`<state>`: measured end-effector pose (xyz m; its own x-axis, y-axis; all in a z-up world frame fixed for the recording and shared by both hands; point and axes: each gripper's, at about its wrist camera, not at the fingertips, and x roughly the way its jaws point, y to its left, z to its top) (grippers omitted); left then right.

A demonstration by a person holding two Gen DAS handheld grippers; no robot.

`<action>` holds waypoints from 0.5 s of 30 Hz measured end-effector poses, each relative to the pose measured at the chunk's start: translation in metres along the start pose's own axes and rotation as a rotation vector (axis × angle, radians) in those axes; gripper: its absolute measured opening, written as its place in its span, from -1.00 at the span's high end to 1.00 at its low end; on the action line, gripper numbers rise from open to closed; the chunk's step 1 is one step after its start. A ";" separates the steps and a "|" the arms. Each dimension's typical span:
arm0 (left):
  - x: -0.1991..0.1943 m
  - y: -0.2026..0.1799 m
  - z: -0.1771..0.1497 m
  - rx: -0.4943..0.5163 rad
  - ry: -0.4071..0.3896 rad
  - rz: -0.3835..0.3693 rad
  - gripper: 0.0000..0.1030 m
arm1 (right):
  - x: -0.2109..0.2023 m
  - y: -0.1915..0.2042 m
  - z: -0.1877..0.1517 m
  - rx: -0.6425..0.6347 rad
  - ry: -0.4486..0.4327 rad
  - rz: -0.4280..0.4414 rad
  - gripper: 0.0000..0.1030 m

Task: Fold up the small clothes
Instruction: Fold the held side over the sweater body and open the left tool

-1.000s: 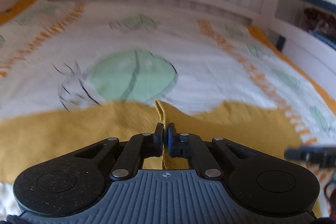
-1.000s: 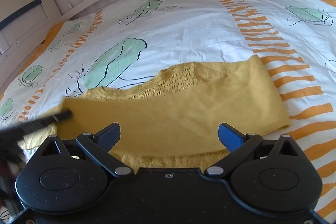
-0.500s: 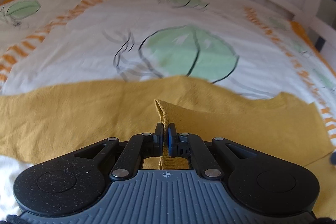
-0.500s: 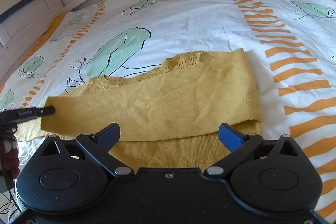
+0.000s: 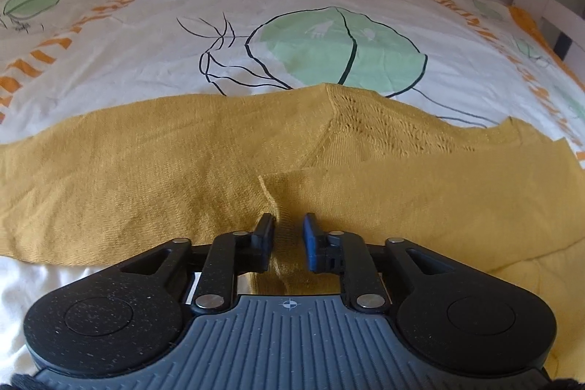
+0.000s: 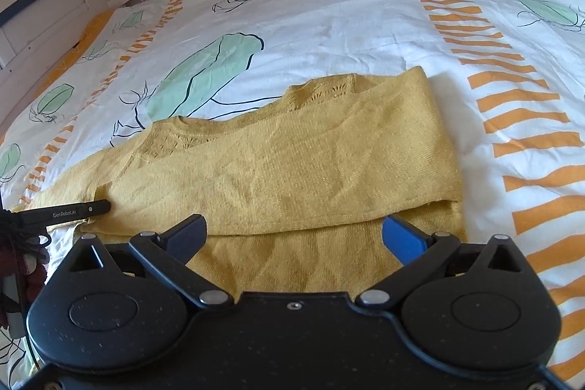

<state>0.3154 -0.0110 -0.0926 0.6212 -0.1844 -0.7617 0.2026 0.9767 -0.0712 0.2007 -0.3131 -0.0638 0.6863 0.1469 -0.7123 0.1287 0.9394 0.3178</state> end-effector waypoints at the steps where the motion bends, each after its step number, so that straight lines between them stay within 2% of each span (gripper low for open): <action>1: -0.001 -0.001 -0.002 0.010 -0.004 0.006 0.58 | 0.000 0.000 0.000 -0.001 0.000 0.001 -0.99; 6: -0.009 -0.005 -0.010 0.058 -0.015 0.032 0.41 | 0.000 0.000 0.000 0.001 0.000 0.004 -0.99; 10: -0.016 -0.001 -0.016 0.058 -0.016 0.026 0.30 | 0.001 0.001 0.000 -0.002 0.007 0.012 -0.99; 11: -0.018 0.001 -0.017 0.050 -0.016 0.032 0.12 | 0.002 0.001 0.000 -0.001 0.010 0.014 -0.99; 13: -0.019 0.009 -0.020 0.022 -0.006 0.045 -0.09 | 0.003 0.003 -0.001 -0.005 0.016 0.017 -0.99; 15: -0.020 0.022 -0.024 -0.028 0.005 0.023 -0.13 | 0.004 0.005 -0.002 -0.018 0.017 0.011 -0.99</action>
<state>0.2897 0.0162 -0.0943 0.6220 -0.1612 -0.7663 0.1670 0.9834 -0.0713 0.2025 -0.3074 -0.0668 0.6754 0.1627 -0.7193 0.1078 0.9431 0.3146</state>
